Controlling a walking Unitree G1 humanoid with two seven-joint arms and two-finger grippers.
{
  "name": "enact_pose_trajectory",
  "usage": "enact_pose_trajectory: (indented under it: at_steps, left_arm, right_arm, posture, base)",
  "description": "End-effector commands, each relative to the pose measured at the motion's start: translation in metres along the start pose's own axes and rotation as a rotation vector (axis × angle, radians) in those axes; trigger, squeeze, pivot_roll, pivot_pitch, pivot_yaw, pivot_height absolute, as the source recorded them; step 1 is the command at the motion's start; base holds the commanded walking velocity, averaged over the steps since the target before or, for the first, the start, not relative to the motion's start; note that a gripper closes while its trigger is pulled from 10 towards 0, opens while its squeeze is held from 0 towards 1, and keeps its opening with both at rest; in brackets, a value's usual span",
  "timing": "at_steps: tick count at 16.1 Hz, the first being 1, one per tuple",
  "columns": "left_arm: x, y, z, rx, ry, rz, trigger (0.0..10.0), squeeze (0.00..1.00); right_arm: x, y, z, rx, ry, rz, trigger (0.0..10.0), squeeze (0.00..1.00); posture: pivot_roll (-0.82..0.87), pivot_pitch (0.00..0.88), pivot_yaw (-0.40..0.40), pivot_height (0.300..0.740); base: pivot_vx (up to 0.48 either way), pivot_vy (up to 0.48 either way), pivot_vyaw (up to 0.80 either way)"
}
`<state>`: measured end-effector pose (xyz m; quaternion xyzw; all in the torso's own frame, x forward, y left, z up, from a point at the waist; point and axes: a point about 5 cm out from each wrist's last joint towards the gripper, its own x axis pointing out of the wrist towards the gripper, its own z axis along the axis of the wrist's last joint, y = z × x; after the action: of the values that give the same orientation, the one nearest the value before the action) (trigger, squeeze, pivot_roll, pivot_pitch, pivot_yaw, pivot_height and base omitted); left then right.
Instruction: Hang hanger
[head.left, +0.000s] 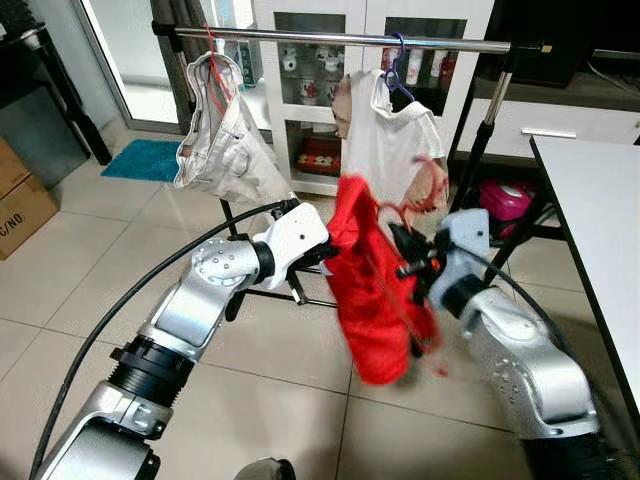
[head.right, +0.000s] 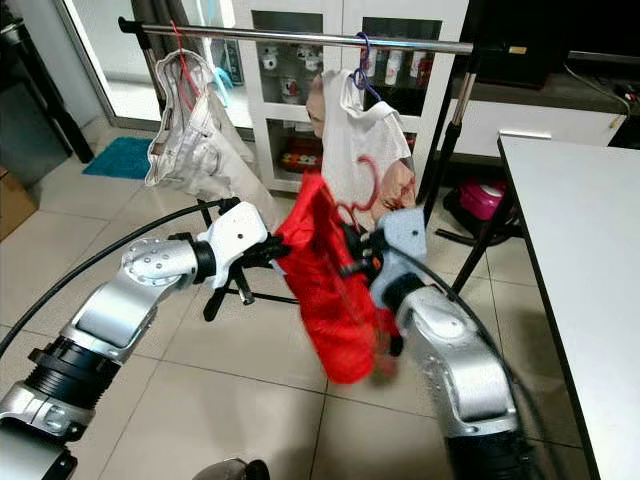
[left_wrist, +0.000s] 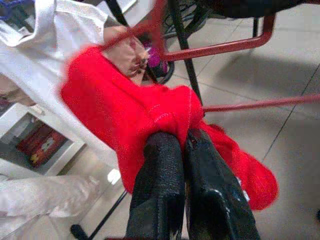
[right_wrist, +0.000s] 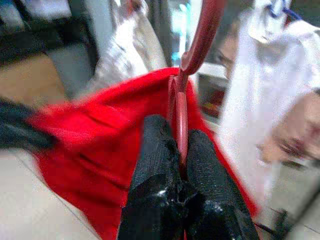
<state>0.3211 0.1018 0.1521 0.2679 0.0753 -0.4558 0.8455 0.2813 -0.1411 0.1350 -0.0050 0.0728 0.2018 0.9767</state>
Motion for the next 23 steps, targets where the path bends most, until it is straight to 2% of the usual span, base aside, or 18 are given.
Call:
enact_pose_trajectory:
  at_steps: [1, 2, 4, 5, 6, 7, 9, 11, 13, 15, 17, 18, 19, 20, 21, 22, 23]
  left_arm:
    - [-0.002, 0.006, 0.008, 0.031, -0.016, 0.018, 0.0, 0.00]
    - [-0.002, 0.006, 0.009, 0.034, -0.020, 0.007, 0.0, 0.00]
    - [-0.002, -0.003, 0.018, 0.023, -0.083, -0.073, 0.0, 0.00]
    - [-0.002, -0.007, 0.022, 0.016, -0.103, -0.105, 0.0, 0.00]
    - [-0.002, -0.004, 0.022, 0.016, -0.093, -0.080, 0.0, 0.00]
    - [-0.003, 0.005, 0.019, 0.019, -0.064, -0.017, 0.0, 0.00]
    - [-0.010, 0.024, 0.010, 0.037, -0.002, 0.076, 0.0, 0.00]
    - [-0.018, 0.036, 0.006, 0.071, 0.045, 0.089, 0.0, 0.00]
    - [-0.021, 0.036, 0.003, 0.091, 0.081, 0.039, 0.0, 0.00]
    - [-0.020, 0.031, 0.001, 0.103, 0.089, -0.019, 0.0, 0.00]
    - [-0.015, 0.024, 0.006, 0.107, 0.042, -0.058, 0.0, 0.00]
    - [-0.010, 0.017, 0.012, 0.118, -0.003, -0.093, 0.0, 0.00]
    - [-0.008, 0.012, 0.012, 0.120, 0.002, -0.116, 0.0, 0.00]
    - [-0.008, 0.011, 0.011, 0.116, 0.008, -0.117, 0.0, 0.00]
    - [-0.007, 0.009, 0.010, 0.106, 0.014, -0.114, 0.0, 0.00]
    - [-0.007, 0.007, 0.008, 0.097, 0.021, -0.109, 0.0, 0.00]
    - [-0.006, 0.006, 0.006, 0.090, 0.025, -0.098, 0.0, 0.00]
  right_arm:
    - [0.000, -0.005, -0.004, 0.005, 0.027, -0.043, 10.0, 0.00]
    - [-0.001, -0.014, -0.004, 0.011, 0.013, -0.083, 10.0, 0.00]
    - [-0.002, -0.016, -0.005, 0.009, 0.021, -0.070, 10.0, 0.00]
    - [-0.004, -0.018, -0.022, -0.046, 0.140, -0.058, 10.0, 0.00]
    - [-0.008, -0.018, -0.035, -0.103, 0.234, -0.016, 10.0, 0.00]
    - [-0.012, -0.016, -0.039, -0.141, 0.248, 0.052, 10.0, 0.00]
    - [-0.024, -0.009, -0.029, -0.092, 0.194, 0.227, 10.0, 0.00]
    - [-0.039, -0.011, -0.016, -0.049, 0.147, 0.353, 10.0, 0.00]
    - [-0.048, -0.012, -0.012, -0.018, 0.133, 0.415, 10.0, 0.00]
    - [-0.046, -0.010, -0.008, 0.037, 0.096, 0.407, 10.0, 0.00]
    - [-0.033, -0.005, -0.011, 0.095, 0.100, 0.323, 10.0, 0.00]
    - [-0.019, -0.005, -0.017, 0.146, 0.115, 0.166, 10.0, 0.00]
    - [-0.010, -0.008, -0.022, 0.206, 0.105, -0.005, 10.0, 0.00]
    - [-0.008, -0.011, -0.022, 0.216, 0.088, -0.074, 10.0, 0.00]
    - [-0.006, -0.016, -0.018, 0.221, 0.028, -0.195, 10.0, 0.00]
    - [-0.006, -0.018, -0.010, 0.234, -0.054, -0.255, 10.0, 0.00]
    - [-0.006, -0.016, -0.002, 0.247, -0.120, -0.261, 10.0, 0.00]
  posture:
    - [-0.15, 0.000, 0.062, 0.740]
    - [-0.15, 0.000, 0.061, 0.740]
    - [-0.16, 0.000, 0.062, 0.740]
    - [-0.16, 0.000, 0.062, 0.740]
    - [-0.16, 0.000, 0.062, 0.740]
    - [-0.15, 0.000, 0.062, 0.740]
    - [-0.15, 0.000, 0.063, 0.740]
    - [-0.15, 0.000, 0.066, 0.740]
    - [-0.15, 0.000, 0.066, 0.740]
    - [-0.16, 0.000, 0.068, 0.740]
    - [-0.16, 0.000, 0.067, 0.740]
    - [-0.15, 0.000, 0.066, 0.740]
    - [-0.15, 0.000, 0.064, 0.740]
    - [-0.15, 0.000, 0.065, 0.740]
    - [-0.15, 0.000, 0.066, 0.740]
    - [-0.15, 0.000, 0.068, 0.740]
    - [-0.15, 0.000, 0.070, 0.740]
  base:
    - [0.000, 0.000, 0.00]
    - [0.000, 0.000, 0.00]
    - [0.000, 0.000, 0.00]
    - [0.000, 0.000, 0.00]
    - [0.000, 0.000, 0.00]
    - [0.000, 0.000, 0.00]
    - [0.000, 0.000, 0.00]
    - [0.000, 0.000, 0.00]
    - [0.000, 0.000, 0.00]
    - [0.000, 0.000, 0.00]
    - [0.000, 0.000, 0.00]
    - [0.000, 0.000, 0.00]
    - [0.000, 0.000, 0.00]
    - [0.000, 0.000, 0.00]
    - [0.000, 0.000, 0.00]
    - [0.000, 0.000, 0.00]
    - [0.000, 0.000, 0.00]
